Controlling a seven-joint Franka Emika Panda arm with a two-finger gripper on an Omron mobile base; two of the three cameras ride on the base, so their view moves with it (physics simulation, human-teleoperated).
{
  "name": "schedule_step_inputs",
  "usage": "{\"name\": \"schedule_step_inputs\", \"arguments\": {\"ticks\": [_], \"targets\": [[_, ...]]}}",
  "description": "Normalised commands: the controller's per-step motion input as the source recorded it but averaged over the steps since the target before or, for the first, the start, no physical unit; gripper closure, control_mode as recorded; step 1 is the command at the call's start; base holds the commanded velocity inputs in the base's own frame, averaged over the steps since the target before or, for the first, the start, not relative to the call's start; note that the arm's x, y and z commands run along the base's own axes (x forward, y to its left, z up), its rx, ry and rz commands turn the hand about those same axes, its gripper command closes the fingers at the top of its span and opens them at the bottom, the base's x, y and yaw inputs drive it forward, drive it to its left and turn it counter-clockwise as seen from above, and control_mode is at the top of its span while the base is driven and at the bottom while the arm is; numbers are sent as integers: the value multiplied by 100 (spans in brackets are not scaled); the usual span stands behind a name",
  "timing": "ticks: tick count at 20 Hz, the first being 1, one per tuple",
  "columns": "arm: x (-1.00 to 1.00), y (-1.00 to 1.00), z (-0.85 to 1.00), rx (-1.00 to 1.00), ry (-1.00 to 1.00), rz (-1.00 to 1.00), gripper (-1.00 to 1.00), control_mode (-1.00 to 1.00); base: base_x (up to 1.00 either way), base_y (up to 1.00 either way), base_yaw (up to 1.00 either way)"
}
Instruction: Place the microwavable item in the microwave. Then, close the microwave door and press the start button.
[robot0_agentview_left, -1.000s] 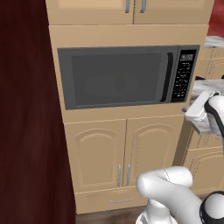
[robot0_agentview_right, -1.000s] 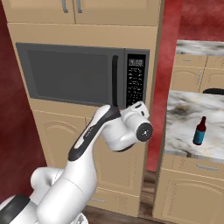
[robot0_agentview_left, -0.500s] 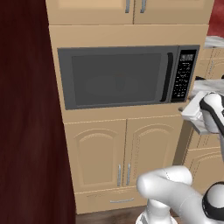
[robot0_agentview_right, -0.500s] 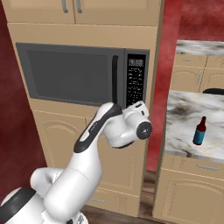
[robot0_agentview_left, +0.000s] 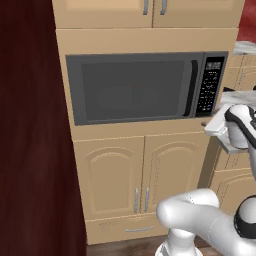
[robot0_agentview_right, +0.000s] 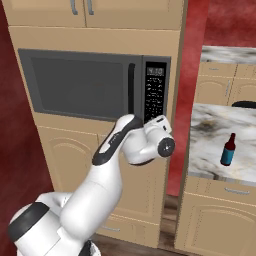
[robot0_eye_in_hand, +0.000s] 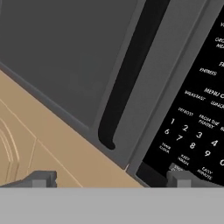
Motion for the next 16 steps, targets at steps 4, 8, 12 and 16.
{"name": "schedule_step_inputs", "arguments": {"ticks": [4, 8, 12, 16], "targets": [[26, -1, -11, 0, 0, 0, -100, -100, 0, 0, 0], [26, -9, -4, 0, 0, 0, -100, -100, 0, 0, 0], [19, -14, -1, 0, 0, 0, -100, -100, 0, 0, 0], [17, -11, -2, 0, 0, 0, -100, -100, 0, 0, 0]]}}
